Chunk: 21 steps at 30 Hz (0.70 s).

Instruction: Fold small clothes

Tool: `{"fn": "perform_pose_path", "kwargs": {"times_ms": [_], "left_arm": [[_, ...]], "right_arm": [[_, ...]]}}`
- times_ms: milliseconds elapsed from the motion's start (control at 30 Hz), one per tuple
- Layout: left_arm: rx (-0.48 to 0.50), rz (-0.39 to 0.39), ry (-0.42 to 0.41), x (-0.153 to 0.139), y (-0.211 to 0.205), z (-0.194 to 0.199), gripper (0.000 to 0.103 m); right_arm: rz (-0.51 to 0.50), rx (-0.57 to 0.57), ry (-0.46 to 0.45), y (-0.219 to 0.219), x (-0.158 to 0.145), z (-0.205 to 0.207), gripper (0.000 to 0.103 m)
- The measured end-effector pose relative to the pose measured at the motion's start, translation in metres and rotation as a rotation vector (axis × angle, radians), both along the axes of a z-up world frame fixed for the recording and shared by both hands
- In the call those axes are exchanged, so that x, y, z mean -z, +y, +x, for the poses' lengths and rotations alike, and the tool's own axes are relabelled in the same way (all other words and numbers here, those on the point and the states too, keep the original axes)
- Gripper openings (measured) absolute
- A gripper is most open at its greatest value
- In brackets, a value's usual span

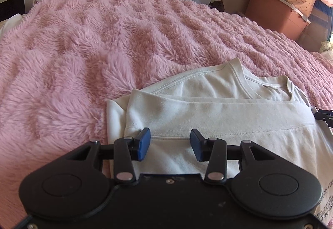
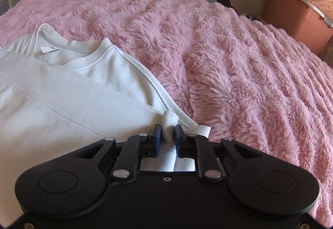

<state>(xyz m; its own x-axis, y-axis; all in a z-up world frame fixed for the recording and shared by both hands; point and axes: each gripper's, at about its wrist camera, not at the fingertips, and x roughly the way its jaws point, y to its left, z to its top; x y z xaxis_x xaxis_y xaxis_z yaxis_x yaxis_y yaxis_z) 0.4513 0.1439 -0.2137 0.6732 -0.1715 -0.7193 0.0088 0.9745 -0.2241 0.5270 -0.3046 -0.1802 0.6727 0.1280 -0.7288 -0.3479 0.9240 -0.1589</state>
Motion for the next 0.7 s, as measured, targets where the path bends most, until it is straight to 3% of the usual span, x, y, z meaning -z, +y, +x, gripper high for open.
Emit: {"fn": "perform_pose_path", "kwargs": {"times_ms": [67, 167, 333, 433, 500, 633, 700], "left_arm": [[0.007, -0.006, -0.032, -0.012, 0.004, -0.010, 0.045], [0.019, -0.011, -0.054, -0.030, 0.011, -0.032, 0.045], [0.023, -0.026, -0.076, -0.048, 0.028, -0.083, 0.046], [0.002, -0.047, -0.045, -0.049, 0.043, -0.110, 0.046], [0.000, -0.056, -0.039, -0.048, 0.049, -0.124, 0.046], [-0.025, -0.012, -0.002, -0.045, 0.054, -0.151, 0.046], [-0.038, 0.019, 0.016, -0.043, 0.055, -0.161, 0.046]], "right_arm": [[0.016, 0.033, -0.049, -0.003, -0.009, -0.009, 0.030], [0.026, 0.033, -0.120, -0.004, -0.030, -0.033, 0.034], [0.052, -0.006, -0.151, 0.016, -0.057, -0.086, 0.041], [0.095, -0.083, -0.143, 0.048, -0.066, -0.125, 0.050], [0.117, -0.163, -0.148, 0.073, -0.069, -0.151, 0.050], [0.145, -0.277, -0.087, 0.129, -0.067, -0.196, 0.051], [0.122, -0.304, -0.050, 0.159, -0.062, -0.218, 0.059]]}}
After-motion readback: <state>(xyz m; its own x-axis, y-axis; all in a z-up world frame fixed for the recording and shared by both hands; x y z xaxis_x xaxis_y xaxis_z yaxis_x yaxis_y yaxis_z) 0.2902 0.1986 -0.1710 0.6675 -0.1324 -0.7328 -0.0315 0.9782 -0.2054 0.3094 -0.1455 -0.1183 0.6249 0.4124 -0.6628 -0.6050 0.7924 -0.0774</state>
